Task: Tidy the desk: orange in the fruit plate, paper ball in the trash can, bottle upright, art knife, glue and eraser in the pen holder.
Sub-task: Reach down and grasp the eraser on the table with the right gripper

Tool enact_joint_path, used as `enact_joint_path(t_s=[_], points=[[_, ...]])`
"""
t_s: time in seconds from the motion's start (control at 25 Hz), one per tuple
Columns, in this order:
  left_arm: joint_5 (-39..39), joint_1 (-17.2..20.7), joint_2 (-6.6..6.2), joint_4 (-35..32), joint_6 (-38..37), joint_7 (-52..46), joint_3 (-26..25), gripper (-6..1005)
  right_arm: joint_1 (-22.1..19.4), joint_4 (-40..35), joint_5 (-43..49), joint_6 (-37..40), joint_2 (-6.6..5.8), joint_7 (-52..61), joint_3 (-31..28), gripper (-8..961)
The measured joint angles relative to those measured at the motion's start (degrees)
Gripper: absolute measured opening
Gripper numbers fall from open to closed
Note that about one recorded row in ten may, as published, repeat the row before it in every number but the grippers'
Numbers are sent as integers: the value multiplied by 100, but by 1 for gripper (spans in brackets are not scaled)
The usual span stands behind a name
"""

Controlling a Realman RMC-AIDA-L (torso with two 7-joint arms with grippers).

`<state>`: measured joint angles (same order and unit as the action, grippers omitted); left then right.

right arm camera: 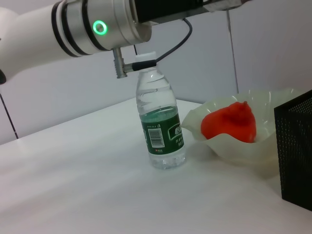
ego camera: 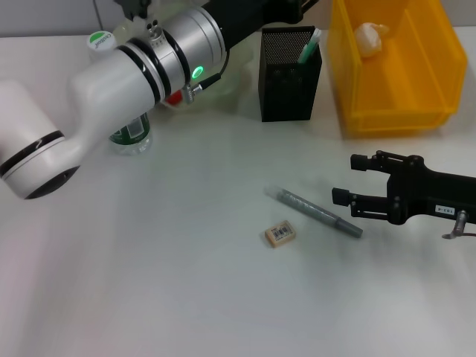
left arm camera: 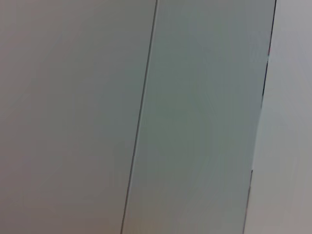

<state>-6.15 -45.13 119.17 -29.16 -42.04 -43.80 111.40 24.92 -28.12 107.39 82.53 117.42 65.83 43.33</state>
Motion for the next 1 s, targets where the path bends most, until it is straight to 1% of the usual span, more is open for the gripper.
enact_joint_path(t_s=[0.08,0.2,0.28,0.32,0.4,0.44,0.56,0.6,0.64,0.76,0.8,0.92,1.0], points=[[0,0,0,0,0,0,0,540,-7,0,-3,2,0,0,-3,771],[-323,463,-76,-373,-249,-485,-7,550,-11,0,-10,17,0,20,-9,770],[-323,463,-76,-373,-249,-485,-7,556,-5,0,-12,30,0,52,-9,770],[-831,801,-121,-580,-629,-797,-115,559,1,0,-13,36,0,67,-10,770],[-1366,1238,-173,-803,-1185,-1054,-378,566,1,0,-14,50,0,88,-24,769],[-1474,1321,-179,-841,-1287,-1134,-436,603,2,0,-15,57,0,107,-36,769],[-2154,1783,-243,-985,-1909,-1502,-815,712,5,0,-16,106,-10,163,-53,769],[-2410,1910,-291,-998,-2153,-1668,-938,749,10,0,-17,132,-16,192,-53,769],[-2720,2059,-356,-1003,-2456,-1844,-1094,753,18,-2,-17,157,-23,225,-53,769],[-3424,2302,-500,-966,-3113,-2127,-1401,763,36,-20,-17,237,-42,325,-52,768],[-3778,2402,-570,-922,-3397,-2215,-1568,767,40,-40,-17,265,-52,369,-53,768],[-4364,2554,-658,-809,-3733,-2300,-1902,778,74,-143,-16,379,-98,685,-49,767],[-4703,2648,-675,-703,-3937,-2302,-2128,778,116,-311,19,490,-125,1050,-25,767]])
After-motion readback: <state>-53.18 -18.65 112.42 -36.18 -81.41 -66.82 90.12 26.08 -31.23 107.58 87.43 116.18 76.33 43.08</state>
